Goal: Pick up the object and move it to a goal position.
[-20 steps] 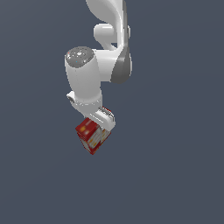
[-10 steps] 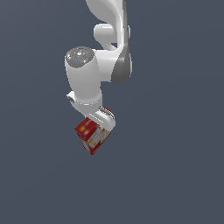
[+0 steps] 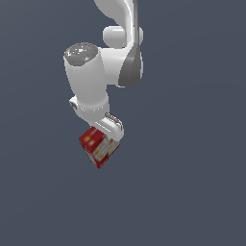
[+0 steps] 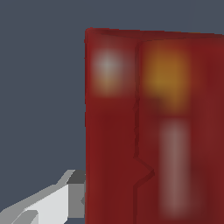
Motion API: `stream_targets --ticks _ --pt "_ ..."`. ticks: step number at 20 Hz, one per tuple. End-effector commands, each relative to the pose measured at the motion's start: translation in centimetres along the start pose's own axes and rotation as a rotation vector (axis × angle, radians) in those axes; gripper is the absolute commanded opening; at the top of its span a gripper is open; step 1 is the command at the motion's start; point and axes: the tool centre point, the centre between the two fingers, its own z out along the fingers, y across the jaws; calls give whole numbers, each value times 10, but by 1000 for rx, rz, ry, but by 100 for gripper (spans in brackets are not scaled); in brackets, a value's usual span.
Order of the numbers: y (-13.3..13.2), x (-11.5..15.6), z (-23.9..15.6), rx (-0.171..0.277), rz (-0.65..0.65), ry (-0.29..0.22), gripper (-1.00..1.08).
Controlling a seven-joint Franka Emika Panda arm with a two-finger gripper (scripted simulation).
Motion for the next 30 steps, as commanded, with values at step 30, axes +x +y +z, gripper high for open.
stream_targets --ticks 30 --pt "72 65 -199 1 1 3 -100"
